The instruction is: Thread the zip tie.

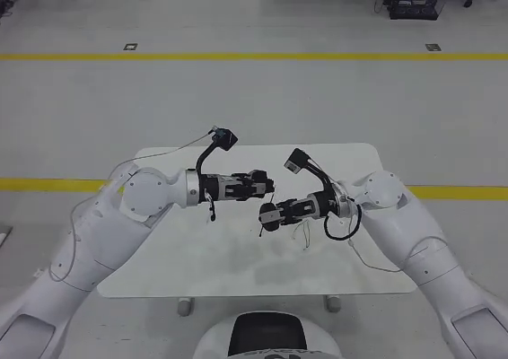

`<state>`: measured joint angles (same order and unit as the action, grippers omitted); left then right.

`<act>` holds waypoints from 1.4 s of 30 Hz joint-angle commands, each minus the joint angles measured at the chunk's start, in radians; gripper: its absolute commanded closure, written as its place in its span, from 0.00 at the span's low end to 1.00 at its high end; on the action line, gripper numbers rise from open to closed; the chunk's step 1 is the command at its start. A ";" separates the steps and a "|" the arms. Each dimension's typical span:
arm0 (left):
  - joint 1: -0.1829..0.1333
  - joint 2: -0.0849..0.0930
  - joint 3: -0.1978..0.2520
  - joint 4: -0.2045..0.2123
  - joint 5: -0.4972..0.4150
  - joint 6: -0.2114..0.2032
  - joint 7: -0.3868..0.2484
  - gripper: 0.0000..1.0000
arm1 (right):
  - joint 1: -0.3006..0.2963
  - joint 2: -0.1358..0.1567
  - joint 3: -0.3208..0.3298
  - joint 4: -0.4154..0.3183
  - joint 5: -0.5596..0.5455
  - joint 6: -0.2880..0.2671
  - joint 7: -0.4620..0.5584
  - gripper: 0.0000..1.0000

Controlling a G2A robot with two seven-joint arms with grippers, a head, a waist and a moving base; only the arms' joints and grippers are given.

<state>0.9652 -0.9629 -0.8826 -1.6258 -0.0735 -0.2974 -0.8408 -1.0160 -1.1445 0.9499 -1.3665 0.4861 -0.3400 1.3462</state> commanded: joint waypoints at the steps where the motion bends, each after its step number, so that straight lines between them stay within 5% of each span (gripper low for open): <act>1: -0.001 0.000 -0.001 -0.002 -0.003 -0.002 -0.004 0.87 | 0.000 0.000 0.001 0.002 -0.002 0.000 0.000 1.00; 10: -0.003 -0.002 0.002 0.003 -0.037 -0.016 -0.027 0.75 | -0.001 -0.002 0.003 0.009 -0.010 0.000 0.003 1.00; 42: -0.027 -0.012 0.010 0.029 -0.136 -0.043 -0.082 0.83 | 0.054 -0.024 -0.034 0.087 -0.021 0.000 0.006 1.00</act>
<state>0.9391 -0.9740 -0.8724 -1.5979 -0.2036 -0.3400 -0.9208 -0.9627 -1.1685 0.9158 -1.2806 0.4648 -0.3400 1.3520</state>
